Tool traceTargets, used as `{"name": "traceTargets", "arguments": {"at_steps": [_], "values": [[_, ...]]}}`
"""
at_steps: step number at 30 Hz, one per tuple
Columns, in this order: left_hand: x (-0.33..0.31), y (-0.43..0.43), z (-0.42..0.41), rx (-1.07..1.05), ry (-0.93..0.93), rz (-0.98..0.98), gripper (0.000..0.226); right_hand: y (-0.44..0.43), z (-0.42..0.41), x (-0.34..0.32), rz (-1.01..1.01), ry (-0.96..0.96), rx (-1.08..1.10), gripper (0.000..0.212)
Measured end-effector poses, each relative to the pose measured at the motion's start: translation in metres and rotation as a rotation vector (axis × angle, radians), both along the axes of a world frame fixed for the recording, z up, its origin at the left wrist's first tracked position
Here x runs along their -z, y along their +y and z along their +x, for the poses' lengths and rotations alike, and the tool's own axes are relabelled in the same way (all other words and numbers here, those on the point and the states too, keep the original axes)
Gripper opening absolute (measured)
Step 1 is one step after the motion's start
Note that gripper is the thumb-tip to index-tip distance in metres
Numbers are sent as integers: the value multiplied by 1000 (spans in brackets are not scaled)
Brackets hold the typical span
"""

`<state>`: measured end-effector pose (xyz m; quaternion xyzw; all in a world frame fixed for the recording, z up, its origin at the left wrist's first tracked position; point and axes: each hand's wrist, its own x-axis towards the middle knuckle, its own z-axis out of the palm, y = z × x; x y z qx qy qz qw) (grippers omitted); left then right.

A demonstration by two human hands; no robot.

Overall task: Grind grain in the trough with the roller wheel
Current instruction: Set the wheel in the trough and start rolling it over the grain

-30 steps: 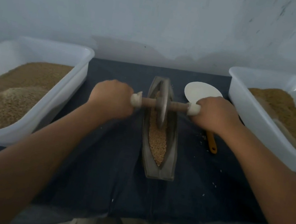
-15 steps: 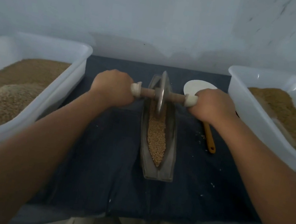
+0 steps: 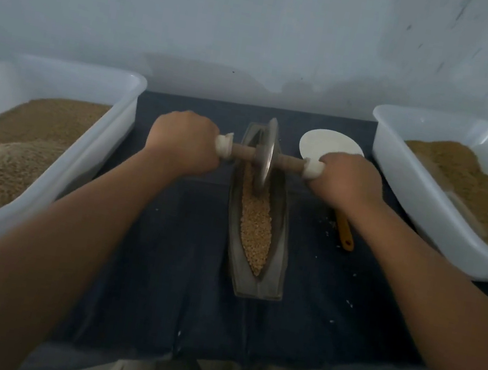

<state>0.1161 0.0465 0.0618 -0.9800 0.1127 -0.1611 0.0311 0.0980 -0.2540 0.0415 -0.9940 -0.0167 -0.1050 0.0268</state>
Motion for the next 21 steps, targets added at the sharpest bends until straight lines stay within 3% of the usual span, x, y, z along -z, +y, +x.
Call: {"name": "traceTargets", "arguments": {"at_steps": [5,9,16,21], "values": [[4,6,-32,16,55,21,30,-5,-24,-12,-29,109,-79,30],[26,26,-89,119,-117,67,35,-20,-76,-20,-46,160,-219,36],[23,9,-15,-44,45,-86,36,7,-12,-25,-81,-79,-113,31],[8,7,-27,-8,97,-34,27,1,-15,-28,-66,164,-85,26]]}}
